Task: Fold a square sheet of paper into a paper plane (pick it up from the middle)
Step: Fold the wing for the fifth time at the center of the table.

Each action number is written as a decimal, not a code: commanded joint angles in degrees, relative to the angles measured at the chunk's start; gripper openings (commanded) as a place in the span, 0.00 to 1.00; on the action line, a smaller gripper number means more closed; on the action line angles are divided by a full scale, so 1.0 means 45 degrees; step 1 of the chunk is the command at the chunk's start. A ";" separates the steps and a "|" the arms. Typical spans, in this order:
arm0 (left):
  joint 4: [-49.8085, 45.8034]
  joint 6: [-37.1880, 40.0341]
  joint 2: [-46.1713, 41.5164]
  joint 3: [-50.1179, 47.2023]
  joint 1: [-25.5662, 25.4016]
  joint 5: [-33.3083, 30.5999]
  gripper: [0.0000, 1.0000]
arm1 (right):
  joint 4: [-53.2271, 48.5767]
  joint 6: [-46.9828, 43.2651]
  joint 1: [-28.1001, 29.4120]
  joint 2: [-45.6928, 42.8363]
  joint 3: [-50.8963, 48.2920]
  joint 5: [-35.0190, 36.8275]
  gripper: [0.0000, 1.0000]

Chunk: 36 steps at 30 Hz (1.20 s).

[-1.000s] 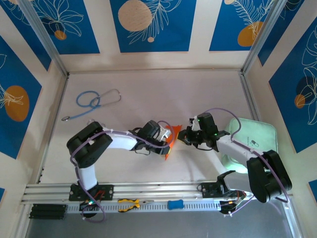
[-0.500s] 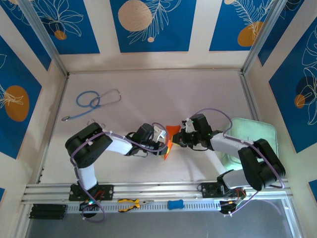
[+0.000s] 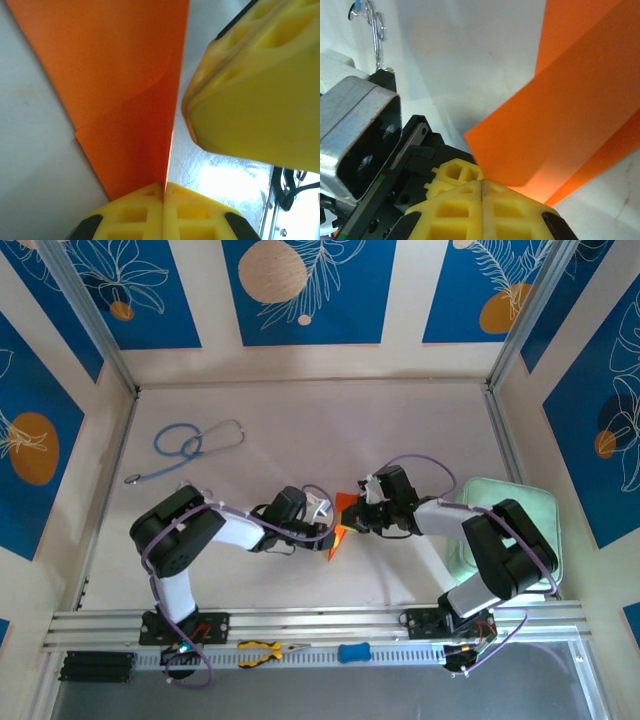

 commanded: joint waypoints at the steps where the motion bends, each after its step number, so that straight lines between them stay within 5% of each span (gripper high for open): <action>1: -0.0651 -0.0139 0.0247 -0.0392 0.0363 -0.0081 0.00 | 0.0442 -0.0327 -0.0198 0.0339 0.0223 -0.0520 0.06; 36: -0.3338 0.1233 0.0867 0.1078 0.0437 0.0561 0.00 | 0.0617 -0.0147 -0.0401 0.2095 0.0617 0.0109 0.06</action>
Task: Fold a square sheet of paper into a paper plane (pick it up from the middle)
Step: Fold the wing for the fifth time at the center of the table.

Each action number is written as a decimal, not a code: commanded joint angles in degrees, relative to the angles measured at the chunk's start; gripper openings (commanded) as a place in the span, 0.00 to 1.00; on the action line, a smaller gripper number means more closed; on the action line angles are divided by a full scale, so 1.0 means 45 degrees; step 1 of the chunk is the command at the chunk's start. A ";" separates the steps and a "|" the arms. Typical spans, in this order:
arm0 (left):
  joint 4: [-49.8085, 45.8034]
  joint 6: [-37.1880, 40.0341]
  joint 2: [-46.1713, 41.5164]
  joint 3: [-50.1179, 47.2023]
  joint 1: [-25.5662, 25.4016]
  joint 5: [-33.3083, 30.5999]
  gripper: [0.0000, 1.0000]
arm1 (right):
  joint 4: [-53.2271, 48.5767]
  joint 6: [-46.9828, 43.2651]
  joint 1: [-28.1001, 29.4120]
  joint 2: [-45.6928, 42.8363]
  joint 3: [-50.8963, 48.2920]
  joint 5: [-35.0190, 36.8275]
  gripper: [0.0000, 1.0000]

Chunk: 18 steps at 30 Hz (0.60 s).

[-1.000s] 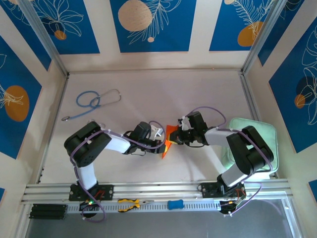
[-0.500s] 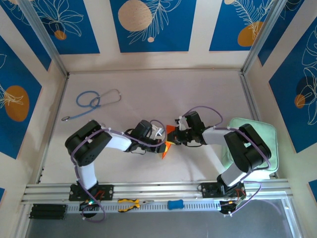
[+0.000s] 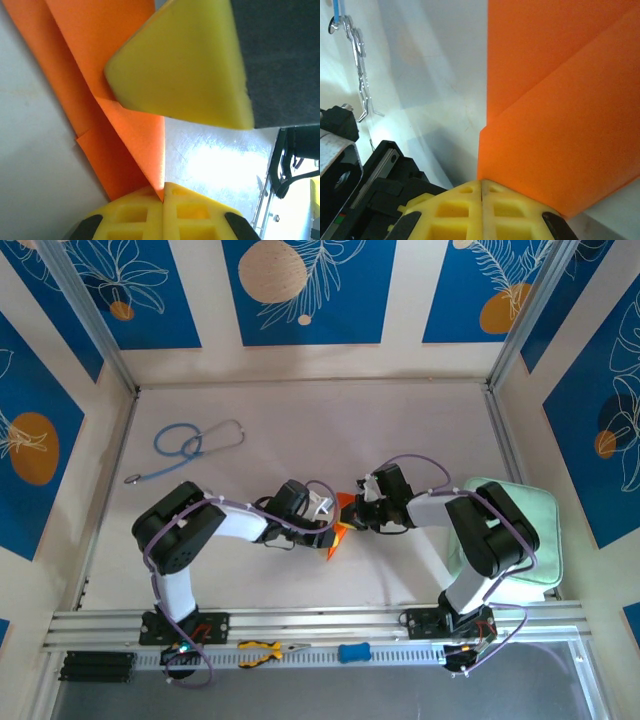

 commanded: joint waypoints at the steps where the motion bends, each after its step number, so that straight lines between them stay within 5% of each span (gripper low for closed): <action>1: -0.1162 0.0519 0.0595 -0.0009 0.0136 -0.0270 0.00 | 0.0034 -0.0079 -0.0120 0.0328 0.0079 0.0016 0.06; 18: -0.0914 0.0474 0.0272 -0.0182 0.0134 -0.0085 0.07 | -0.0514 -0.0197 -0.0186 0.0996 0.0375 0.0232 0.05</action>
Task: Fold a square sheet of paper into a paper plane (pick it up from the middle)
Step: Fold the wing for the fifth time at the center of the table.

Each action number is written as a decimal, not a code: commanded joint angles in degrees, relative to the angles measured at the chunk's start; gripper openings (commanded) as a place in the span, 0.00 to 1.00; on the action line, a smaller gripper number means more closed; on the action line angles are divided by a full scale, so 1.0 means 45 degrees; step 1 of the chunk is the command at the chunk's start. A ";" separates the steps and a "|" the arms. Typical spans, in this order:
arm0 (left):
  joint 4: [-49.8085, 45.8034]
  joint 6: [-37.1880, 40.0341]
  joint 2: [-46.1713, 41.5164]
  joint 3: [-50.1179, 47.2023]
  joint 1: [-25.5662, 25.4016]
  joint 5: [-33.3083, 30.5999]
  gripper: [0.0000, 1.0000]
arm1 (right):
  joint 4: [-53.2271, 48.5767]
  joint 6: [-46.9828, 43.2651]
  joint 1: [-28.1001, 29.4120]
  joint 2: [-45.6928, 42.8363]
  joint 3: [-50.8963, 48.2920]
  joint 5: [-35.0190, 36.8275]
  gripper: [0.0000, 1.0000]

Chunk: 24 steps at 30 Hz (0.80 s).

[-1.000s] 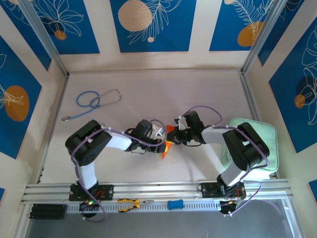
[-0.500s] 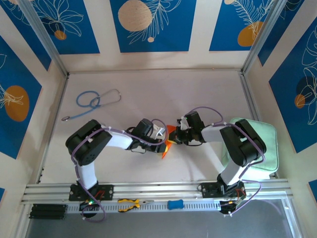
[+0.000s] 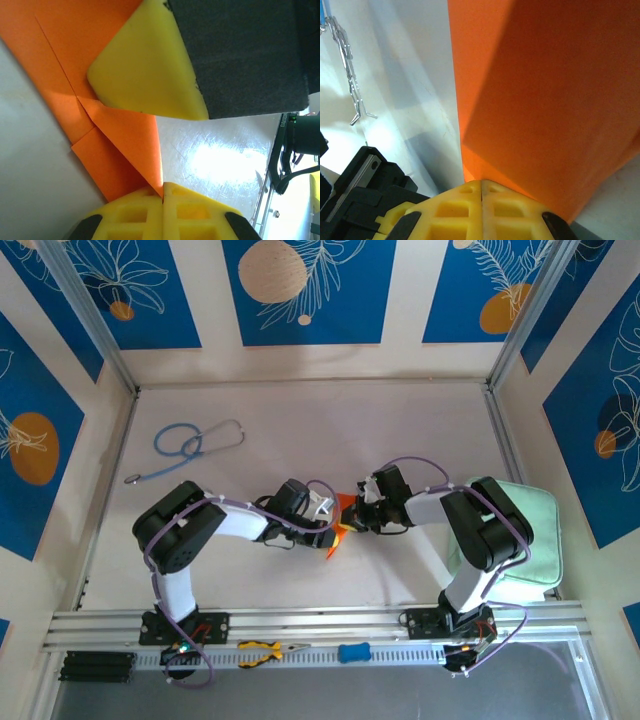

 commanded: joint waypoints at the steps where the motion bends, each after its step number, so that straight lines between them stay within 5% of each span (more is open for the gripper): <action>1: -0.0638 0.0134 0.0068 -0.0316 0.0081 -0.0340 0.07 | -0.0432 -0.0206 -0.0093 0.0434 0.0218 0.0284 0.06; 10: -0.0353 -0.0278 -0.1147 -0.0501 0.0074 -0.0488 0.19 | -0.0919 -0.0260 -0.0040 0.0689 0.0403 0.0469 0.05; 24: -0.0494 -0.0515 -0.1089 -0.0653 0.0084 -0.0159 0.13 | -0.1285 -0.0328 0.0071 0.0763 0.0558 0.0587 0.05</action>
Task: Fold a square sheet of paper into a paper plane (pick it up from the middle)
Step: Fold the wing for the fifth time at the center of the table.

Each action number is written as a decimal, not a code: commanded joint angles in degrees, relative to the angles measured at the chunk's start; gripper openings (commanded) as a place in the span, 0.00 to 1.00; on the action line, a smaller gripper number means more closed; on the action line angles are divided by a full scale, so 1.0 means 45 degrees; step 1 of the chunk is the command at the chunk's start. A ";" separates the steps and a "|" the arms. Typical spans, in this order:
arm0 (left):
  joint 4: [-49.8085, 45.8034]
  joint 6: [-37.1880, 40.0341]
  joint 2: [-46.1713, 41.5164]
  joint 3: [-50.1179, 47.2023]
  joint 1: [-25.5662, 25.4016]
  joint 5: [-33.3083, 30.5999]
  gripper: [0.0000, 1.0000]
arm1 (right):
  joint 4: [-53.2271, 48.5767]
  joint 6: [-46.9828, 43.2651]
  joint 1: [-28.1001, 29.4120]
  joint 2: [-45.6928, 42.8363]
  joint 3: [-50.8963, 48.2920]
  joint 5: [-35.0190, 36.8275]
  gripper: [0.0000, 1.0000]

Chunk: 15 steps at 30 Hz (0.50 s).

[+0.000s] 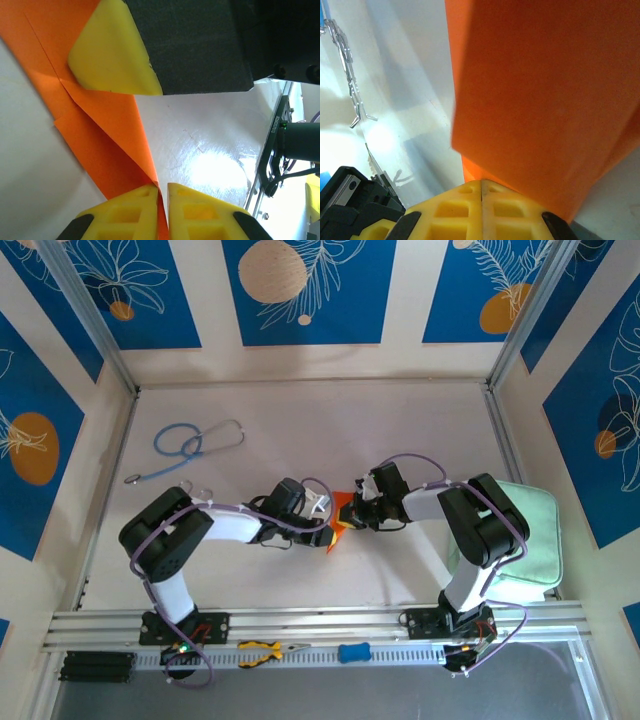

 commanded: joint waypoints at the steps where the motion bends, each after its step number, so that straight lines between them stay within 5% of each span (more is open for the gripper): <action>1: -0.0315 0.0024 0.0058 -0.0253 0.0086 0.0269 0.13 | -0.0993 -0.0247 0.0046 0.0416 0.0042 0.0558 0.05; 8: -0.0295 0.0021 0.0389 -0.0449 0.0074 0.0751 0.00 | -0.1120 -0.0250 0.0060 0.0472 0.0109 0.0633 0.05; 15: -0.0586 0.0115 0.0672 -0.0717 0.0053 0.0954 0.00 | -0.1255 -0.0271 0.0067 0.0568 0.0209 0.0686 0.05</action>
